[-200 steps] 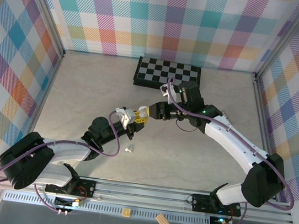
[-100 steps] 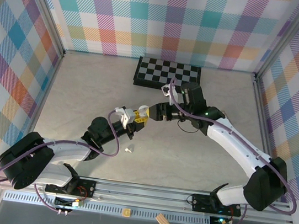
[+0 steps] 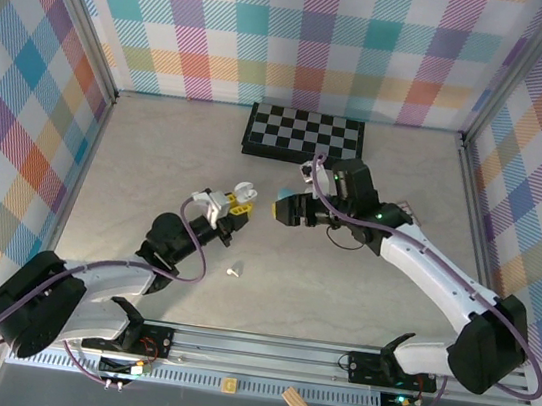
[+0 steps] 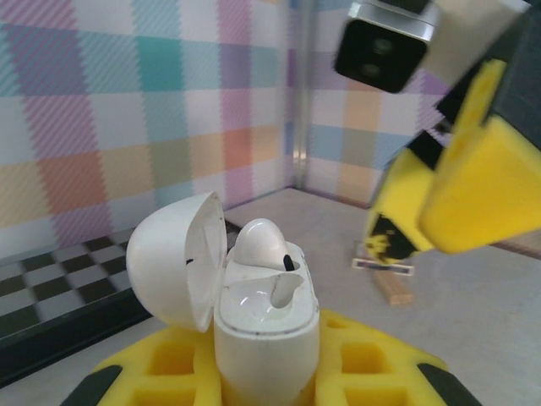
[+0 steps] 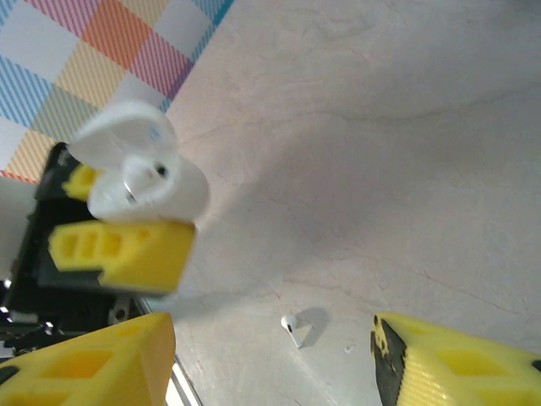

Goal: Insert the wireless bluetooth earbuds into the charging case

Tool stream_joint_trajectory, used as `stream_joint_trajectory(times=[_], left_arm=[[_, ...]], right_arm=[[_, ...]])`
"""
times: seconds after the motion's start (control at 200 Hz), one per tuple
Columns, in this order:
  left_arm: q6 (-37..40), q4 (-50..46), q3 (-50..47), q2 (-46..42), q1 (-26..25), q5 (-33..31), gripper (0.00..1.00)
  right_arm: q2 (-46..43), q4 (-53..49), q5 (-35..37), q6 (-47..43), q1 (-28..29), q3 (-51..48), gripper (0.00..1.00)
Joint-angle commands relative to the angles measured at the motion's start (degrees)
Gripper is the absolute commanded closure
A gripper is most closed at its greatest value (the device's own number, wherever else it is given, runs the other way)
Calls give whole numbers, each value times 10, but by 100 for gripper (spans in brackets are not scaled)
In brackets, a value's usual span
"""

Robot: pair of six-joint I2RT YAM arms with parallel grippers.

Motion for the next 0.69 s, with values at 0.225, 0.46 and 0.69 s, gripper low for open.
stream_joint_trajectory(times=[0.225, 0.46, 0.69], left_arm=[[8, -23, -27, -39, 107, -65, 94], [-29, -26, -9, -12, 194, -82, 95], [-50, -56, 20, -3, 258, -83, 96]], right_arm=[[104, -57, -12, -68, 38, 34, 36], [212, -102, 28, -119, 104, 101, 37], [321, -207, 107, -176, 168, 208, 43]])
